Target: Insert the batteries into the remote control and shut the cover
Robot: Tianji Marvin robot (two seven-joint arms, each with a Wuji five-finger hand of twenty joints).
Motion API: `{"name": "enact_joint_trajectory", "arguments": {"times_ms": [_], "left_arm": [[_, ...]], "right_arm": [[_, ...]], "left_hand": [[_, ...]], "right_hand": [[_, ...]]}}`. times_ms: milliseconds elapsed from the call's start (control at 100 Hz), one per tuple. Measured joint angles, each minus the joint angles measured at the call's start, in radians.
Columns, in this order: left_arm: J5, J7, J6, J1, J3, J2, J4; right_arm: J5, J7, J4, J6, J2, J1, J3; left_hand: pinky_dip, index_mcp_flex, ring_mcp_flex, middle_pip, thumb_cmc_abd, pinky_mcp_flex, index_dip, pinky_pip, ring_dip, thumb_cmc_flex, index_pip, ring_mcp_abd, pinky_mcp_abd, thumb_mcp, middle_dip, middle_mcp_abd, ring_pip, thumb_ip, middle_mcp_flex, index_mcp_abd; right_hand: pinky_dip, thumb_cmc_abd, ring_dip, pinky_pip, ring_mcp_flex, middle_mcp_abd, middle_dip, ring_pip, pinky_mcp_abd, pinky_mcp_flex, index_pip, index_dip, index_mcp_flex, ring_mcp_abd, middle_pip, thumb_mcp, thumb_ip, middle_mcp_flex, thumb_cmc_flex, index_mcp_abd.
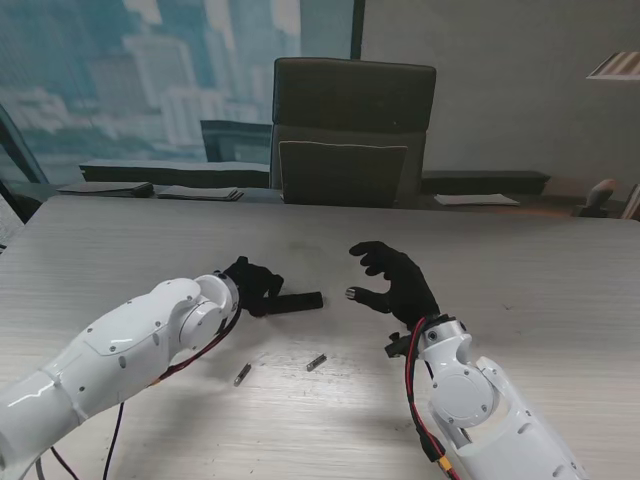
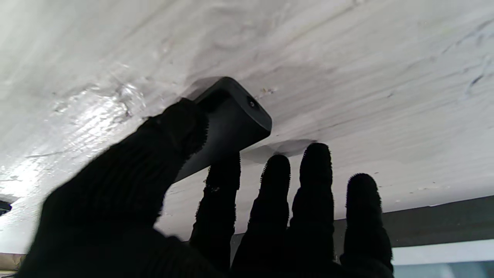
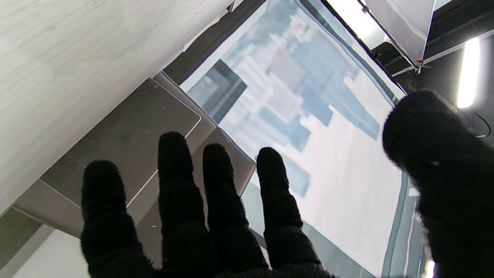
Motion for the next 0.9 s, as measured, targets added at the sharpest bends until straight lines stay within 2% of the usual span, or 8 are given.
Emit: {"name": "enact_joint_trajectory", "arguments": {"times_ms": [90, 420, 650, 800, 900], "left_arm": [[0.024, -0.010, -0.002, 0.028, -0.030, 0.009, -0.027], [0.080, -0.007, 0.005, 0.100, -0.096, 0.019, -0.080], [0.114, 0.019, 0.024, 0.128, -0.115, 0.020, -0.094], [0.144, 0.028, 0.032, 0.144, -0.131, 0.020, -0.102], [0.156, 0.032, 0.042, 0.149, -0.135, 0.020, -0.103]], "right_arm": [[0.000, 0.000, 0.000, 0.000, 0.000, 0.000, 0.000], [0.001, 0.002, 0.004, 0.008, 0.000, 0.004, -0.011], [-0.019, 0.013, 0.015, 0.030, 0.003, 0.021, -0.036], [-0.018, 0.027, 0.026, 0.037, 0.004, 0.036, -0.052], [-0.018, 0.038, 0.033, 0.042, 0.005, 0.046, -0.062]], "left_hand": [[0.000, 0.001, 0.012, 0.000, 0.000, 0.002, 0.010, 0.009, 0.002, 0.000, 0.006, 0.000, 0.000, -0.001, 0.000, 0.000, 0.006, 0.000, 0.000, -0.022], [0.000, 0.001, 0.012, 0.016, 0.001, 0.003, 0.012, 0.010, 0.011, 0.000, 0.017, 0.000, 0.000, -0.001, 0.003, -0.006, 0.009, 0.000, 0.004, -0.022], [0.000, 0.001, 0.012, 0.057, 0.034, 0.003, 0.033, 0.010, 0.012, -0.046, -0.023, 0.000, -0.001, -0.001, 0.017, -0.051, 0.009, 0.001, 0.014, -0.023], [0.000, 0.000, 0.012, 0.088, 0.086, 0.002, 0.041, 0.010, 0.012, -0.101, -0.059, 0.000, -0.001, 0.000, 0.043, -0.094, 0.009, 0.001, 0.015, -0.023], [0.000, 0.000, 0.005, 0.093, 0.107, 0.001, 0.050, 0.010, 0.012, -0.106, -0.082, -0.001, -0.001, 0.001, 0.045, -0.107, 0.009, 0.002, 0.022, -0.022]], "right_hand": [[0.000, 0.000, 0.000, 0.000, 0.000, 0.000, 0.000, 0.000, 0.000, 0.000, 0.000, 0.000, 0.000, 0.000, 0.000, 0.000, 0.000, 0.000, 0.000, 0.000], [0.008, 0.011, 0.000, 0.000, 0.000, 0.000, 0.000, 0.000, 0.000, 0.000, -0.001, 0.000, 0.011, 0.000, 0.000, -0.008, 0.000, 0.000, 0.000, 0.001], [0.008, 0.012, 0.000, -0.004, 0.000, 0.000, 0.000, 0.001, 0.000, 0.000, -0.003, 0.000, 0.024, 0.000, 0.000, -0.010, 0.003, 0.004, 0.012, 0.001], [0.008, 0.012, 0.000, -0.006, 0.001, 0.000, 0.000, 0.001, 0.000, 0.000, -0.003, 0.000, 0.024, 0.000, 0.004, -0.011, 0.003, 0.011, 0.012, 0.001], [0.008, 0.012, 0.000, -0.007, 0.001, 0.001, 0.000, 0.001, 0.000, 0.000, -0.003, 0.000, 0.036, 0.000, 0.004, -0.011, 0.007, 0.011, 0.023, 0.001]]}}
